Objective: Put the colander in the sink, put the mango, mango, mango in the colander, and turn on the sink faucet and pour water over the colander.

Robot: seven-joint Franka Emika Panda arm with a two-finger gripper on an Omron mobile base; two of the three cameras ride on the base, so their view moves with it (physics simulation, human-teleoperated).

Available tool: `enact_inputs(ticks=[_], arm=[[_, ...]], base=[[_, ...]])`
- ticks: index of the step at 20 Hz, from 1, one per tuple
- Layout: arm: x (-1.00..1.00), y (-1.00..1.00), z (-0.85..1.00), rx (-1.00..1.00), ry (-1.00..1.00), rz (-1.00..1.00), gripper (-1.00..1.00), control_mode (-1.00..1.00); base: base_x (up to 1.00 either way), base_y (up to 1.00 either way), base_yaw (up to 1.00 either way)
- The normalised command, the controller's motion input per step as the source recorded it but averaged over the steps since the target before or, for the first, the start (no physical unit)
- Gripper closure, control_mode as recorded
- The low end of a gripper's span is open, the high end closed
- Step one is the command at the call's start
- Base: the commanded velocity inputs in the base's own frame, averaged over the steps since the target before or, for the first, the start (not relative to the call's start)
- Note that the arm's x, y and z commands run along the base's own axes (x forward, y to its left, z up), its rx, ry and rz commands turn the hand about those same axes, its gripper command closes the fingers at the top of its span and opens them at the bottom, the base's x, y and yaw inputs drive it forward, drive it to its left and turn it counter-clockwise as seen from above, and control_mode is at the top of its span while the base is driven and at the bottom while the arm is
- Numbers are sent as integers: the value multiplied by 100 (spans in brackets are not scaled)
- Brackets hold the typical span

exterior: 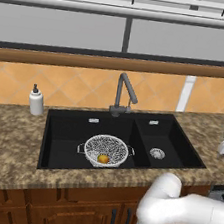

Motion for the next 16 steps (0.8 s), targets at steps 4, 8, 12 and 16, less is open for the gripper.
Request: enact_inputs(ticks=[4, 8, 12, 16], arm=[[-13, 98, 33, 0, -19, 0, 100, -100], [-17, 100, 23, 0, -14, 0, 100, -100], [-20, 100, 24, -8, -14, 0, 100, -100], [-15, 100, 31, -12, -5, 0, 100, -100]], base=[[0, 0, 0], [0, 0, 0], [0, 0, 0], [0, 0, 0]])
